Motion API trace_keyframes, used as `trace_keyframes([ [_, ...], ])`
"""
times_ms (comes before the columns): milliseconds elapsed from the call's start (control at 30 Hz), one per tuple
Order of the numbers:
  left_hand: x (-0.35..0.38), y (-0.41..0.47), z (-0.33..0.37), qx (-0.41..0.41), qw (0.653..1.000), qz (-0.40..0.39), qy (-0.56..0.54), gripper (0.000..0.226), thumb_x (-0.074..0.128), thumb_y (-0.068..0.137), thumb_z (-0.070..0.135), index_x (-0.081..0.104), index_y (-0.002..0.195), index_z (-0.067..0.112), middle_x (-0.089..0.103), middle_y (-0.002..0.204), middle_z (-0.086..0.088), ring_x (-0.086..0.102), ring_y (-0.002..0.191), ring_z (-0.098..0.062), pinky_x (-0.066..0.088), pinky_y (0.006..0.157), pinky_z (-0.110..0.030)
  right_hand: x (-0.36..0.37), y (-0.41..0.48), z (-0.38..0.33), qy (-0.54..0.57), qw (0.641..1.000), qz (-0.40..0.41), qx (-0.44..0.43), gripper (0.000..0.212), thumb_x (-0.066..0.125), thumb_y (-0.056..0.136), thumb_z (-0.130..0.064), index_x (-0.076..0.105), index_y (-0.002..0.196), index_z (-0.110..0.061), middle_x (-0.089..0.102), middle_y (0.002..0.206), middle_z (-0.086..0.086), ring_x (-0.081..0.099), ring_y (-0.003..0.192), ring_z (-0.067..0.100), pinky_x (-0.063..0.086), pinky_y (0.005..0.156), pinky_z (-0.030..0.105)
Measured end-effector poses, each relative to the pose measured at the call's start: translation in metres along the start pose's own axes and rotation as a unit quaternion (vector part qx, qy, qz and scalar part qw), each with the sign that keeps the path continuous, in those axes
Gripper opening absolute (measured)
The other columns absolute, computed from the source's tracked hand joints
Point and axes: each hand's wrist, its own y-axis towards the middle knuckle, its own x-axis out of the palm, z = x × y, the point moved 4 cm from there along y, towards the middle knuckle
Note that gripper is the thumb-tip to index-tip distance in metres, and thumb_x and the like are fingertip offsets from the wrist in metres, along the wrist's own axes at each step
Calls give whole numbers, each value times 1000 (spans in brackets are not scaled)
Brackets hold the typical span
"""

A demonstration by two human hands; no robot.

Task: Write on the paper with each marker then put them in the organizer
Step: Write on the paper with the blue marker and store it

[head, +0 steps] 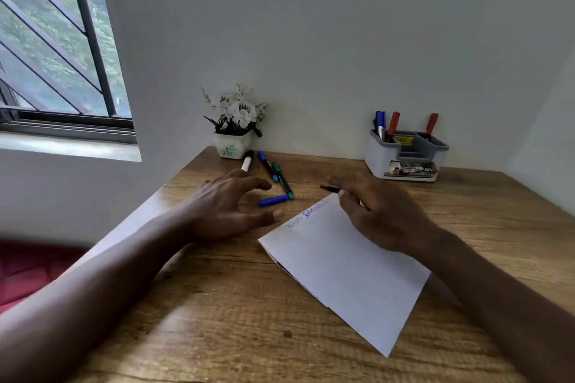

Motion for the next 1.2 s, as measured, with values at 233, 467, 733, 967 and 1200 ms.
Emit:
trace_keyframes([
  [233,2,-11,11,-23,994,-105,-10,111,44,70,90,14,161,33,8,169,9,15,153,-13,15,122,-38,0,-21,-49,351,936,7,-10,41,52,104,-15,57,129,-47,69,90,3,68,60,15,51,50,21],
  [467,11,-10,6,-26,988,-148,42,114,35,69,88,7,161,28,3,169,5,7,154,-12,5,126,-42,17,-27,-66,716,669,-178,88,41,48,82,-14,64,119,-6,73,92,16,72,89,26,59,66,31],
  [733,13,-9,5,-28,986,-155,52,115,30,67,90,8,161,27,2,170,5,5,154,-10,2,125,-43,23,-28,-68,465,880,-86,52,38,46,103,-38,71,84,-17,66,65,10,62,62,21,43,51,27],
  [967,12,-9,7,-28,985,-159,57,114,35,71,92,9,161,26,2,170,4,6,155,-11,3,125,-44,20,-31,-71,446,889,-99,40,11,64,96,-12,73,98,-6,76,78,12,71,71,21,56,59,28],
  [1200,10,-9,10,-32,984,-164,55,107,39,75,84,13,160,25,5,170,3,9,154,-16,7,125,-46,23,-30,-77,331,941,-61,16,10,81,78,-8,76,83,-14,76,82,2,73,72,16,59,61,27],
])
